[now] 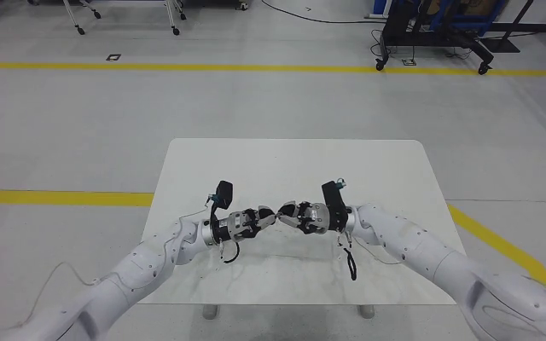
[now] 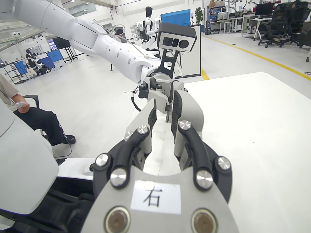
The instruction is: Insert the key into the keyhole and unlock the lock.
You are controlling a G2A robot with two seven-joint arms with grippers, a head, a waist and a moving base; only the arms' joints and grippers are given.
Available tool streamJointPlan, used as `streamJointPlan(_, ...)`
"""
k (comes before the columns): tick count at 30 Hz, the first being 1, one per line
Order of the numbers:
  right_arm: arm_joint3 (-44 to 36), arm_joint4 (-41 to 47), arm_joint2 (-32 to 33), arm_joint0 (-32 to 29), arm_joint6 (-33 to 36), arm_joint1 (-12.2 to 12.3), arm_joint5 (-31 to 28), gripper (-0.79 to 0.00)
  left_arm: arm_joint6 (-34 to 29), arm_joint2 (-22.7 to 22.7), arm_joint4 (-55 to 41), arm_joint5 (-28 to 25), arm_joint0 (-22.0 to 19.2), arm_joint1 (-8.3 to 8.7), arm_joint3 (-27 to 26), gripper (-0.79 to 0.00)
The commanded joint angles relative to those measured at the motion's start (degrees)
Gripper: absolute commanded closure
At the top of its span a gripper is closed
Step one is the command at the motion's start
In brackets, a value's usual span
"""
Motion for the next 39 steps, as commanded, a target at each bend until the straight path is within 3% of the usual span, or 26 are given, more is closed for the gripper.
streamJointPlan(1, 0.3, 0.6, -0.8, 0.5, 0.0, 0.0, 0.0, 0.000, 0.6, 0.6, 0.0, 0.0, -0.3, -0.02, 0.2, 0.000)
streamJointPlan(11, 1.3, 2.6, -3.0, 1.8, 0.0, 0.1, 0.0, 0.000, 3.3, 2.6, 0.2, 0.0, -1.3, -0.08, 1.3, 0.000)
streamJointPlan(12, 1.3, 2.7, -3.0, 1.9, 0.0, 0.2, 0.0, 0.000, 3.5, 2.8, 0.1, 0.0, -1.4, -0.10, 1.4, -0.157)
streamJointPlan(13, 1.3, 2.7, -3.0, 1.9, 0.0, 0.2, 0.0, 0.000, 3.7, 3.0, -0.1, 0.0, -1.5, -0.12, 1.4, -0.785)
streamJointPlan(19, 1.5, 2.6, -0.5, 1.3, 0.0, 0.8, 0.0, 0.000, 6.5, 3.4, -2.2, 0.0, -2.1, 0.37, 1.4, -0.785)
streamJointPlan(24, 0.1, 0.5, 4.3, -1.4, -2.2, 2.2, 2.2, 0.000, 9.3, 0.8, 1.2, 0.0, -2.9, 2.93, 1.7, -0.785)
streamJointPlan(27, -1.1, -1.6, 7.0, -3.5, -4.7, 3.4, 4.7, 0.000, 9.0, -3.0, 5.9, 2.1, -2.4, 5.54, 0.7, -0.785)
streamJointPlan(31, -3.3, -3.9, 9.9, -6.1, -7.2, 4.7, 7.2, 0.000, 4.0, -8.3, 12.5, 10.9, 1.4, 10.05, -4.6, -0.785)
streamJointPlan(34, -3.5, -4.2, 10.2, -6.4, -7.2, 4.8, 7.2, 0.000, -5.8, -13.2, 14.6, 20.3, 6.6, 14.06, -12.1, -0.785)
streamJointPlan(36, -3.5, -4.2, 10.2, -6.4, -7.2, 4.8, 7.2, 0.000, -14.7, -17.4, 14.6, 27.3, 12.1, 17.22, -20.5, -0.785)
streamJointPlan(39, -3.5, -4.2, 10.2, -6.4, -7.2, 4.8, 7.2, 0.000, -22.3, -22.4, 13.7, 32.4, 18.8, 20.50, -30.3, -0.785)
